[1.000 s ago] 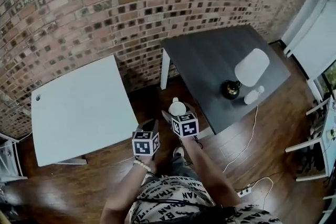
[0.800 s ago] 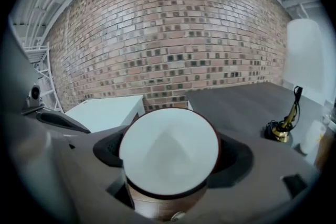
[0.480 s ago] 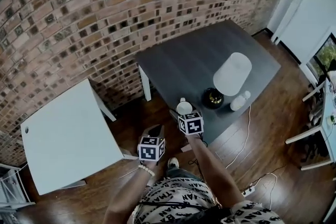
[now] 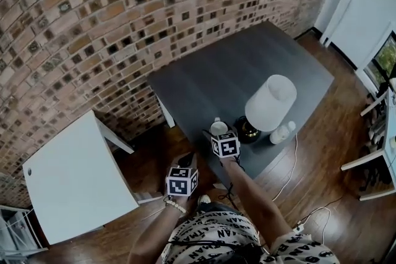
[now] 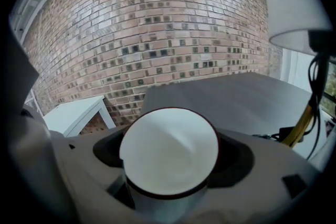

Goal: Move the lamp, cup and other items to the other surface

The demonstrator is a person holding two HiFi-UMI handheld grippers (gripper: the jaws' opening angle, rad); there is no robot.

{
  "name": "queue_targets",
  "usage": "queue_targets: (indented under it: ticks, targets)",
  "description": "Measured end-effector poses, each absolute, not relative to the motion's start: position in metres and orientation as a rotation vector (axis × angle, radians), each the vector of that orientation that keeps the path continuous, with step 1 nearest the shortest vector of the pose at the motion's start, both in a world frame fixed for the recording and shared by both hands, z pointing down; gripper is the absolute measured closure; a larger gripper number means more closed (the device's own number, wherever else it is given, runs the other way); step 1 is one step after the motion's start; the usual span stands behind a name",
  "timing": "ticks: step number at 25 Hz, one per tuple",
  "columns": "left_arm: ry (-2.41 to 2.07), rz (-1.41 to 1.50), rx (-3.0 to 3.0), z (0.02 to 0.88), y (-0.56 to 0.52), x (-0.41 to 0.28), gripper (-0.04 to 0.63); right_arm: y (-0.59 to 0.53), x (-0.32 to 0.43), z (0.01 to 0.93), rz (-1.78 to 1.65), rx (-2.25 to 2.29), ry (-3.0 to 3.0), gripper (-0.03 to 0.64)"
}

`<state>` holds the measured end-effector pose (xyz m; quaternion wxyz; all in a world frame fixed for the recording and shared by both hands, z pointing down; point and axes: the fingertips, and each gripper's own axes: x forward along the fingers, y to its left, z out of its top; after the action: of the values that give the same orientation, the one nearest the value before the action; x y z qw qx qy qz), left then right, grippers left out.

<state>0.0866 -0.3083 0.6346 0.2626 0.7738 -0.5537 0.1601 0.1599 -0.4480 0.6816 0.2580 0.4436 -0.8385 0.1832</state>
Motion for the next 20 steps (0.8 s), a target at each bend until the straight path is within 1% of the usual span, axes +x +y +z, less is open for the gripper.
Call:
queue_targets:
  ticks: [9,20]
  targets:
    - [-1.527,0.457,2.037,0.646,-0.324,0.074,0.592,-0.495,0.154,0.707,0.54,1.219,-2.242,0.183]
    - [-1.521,0.448,2.008,0.653,-0.329,0.067,0.592,-0.511,0.154,0.718,0.552,1.23,-2.214,0.183]
